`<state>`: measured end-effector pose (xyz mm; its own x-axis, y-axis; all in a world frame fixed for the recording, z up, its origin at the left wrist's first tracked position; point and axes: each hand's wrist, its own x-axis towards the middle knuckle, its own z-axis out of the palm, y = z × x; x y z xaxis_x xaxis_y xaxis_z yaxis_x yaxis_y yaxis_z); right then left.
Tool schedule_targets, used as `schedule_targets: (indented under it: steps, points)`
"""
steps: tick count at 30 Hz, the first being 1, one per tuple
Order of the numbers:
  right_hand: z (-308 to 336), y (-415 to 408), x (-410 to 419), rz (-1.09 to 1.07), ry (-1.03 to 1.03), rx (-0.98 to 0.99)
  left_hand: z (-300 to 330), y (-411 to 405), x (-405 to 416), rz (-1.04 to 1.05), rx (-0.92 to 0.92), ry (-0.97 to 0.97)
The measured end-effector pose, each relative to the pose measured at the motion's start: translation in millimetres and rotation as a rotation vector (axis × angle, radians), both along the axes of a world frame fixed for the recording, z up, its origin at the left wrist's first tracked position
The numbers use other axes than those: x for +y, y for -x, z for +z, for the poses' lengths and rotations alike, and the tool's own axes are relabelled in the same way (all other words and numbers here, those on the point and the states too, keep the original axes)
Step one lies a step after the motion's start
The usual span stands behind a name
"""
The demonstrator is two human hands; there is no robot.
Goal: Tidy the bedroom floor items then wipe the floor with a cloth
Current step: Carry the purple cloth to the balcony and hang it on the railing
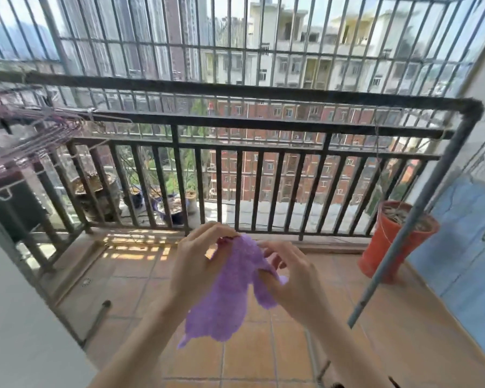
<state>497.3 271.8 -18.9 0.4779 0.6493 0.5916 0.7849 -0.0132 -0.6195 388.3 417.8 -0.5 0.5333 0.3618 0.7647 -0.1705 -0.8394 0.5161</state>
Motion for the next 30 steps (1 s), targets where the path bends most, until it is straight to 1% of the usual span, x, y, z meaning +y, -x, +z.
schedule_targets:
  steps: [4,9,14,18,22,30]
  points:
    - [31,-9,11,0.125,-0.014,-0.042,35,-6,10,-0.037,-0.033,0.03]
    - [75,-23,19,0.269,-0.061,-0.007,76,-14,16,-0.102,-0.069,0.089]
    - [116,-31,30,0.243,-0.122,-0.067,105,-17,21,-0.142,-0.065,0.094]
    - [138,-29,37,0.217,-0.058,-0.172,120,-17,25,-0.154,-0.057,0.103]
    - [146,-26,44,0.248,0.031,-0.122,127,-14,28,-0.184,-0.079,0.12]
    - [159,-17,53,0.195,-0.09,-0.108,141,-5,37,-0.213,-0.076,0.133]
